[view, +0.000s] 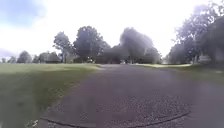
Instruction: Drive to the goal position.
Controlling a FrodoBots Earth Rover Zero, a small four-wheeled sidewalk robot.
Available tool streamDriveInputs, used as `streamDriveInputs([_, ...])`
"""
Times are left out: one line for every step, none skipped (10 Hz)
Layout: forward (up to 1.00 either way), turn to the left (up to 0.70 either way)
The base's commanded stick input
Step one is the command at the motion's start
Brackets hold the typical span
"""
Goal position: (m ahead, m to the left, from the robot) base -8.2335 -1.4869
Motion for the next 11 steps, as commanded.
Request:
streamDriveInputs([0.7, 0.0])
streamDriveInputs([0.7, 0.0])
streamDriveInputs([0.7, 0.0])
streamDriveInputs([0.7, 0.0])
streamDriveInputs([0.7, 0.0])
streamDriveInputs([0.7, -0.03])
streamDriveInputs([0.7, -0.05])
streamDriveInputs([0.7, -0.23])
streamDriveInputs([0.7, -0.23])
streamDriveInputs([0.7, -0.23])
streamDriveInputs([0.7, -0.22])
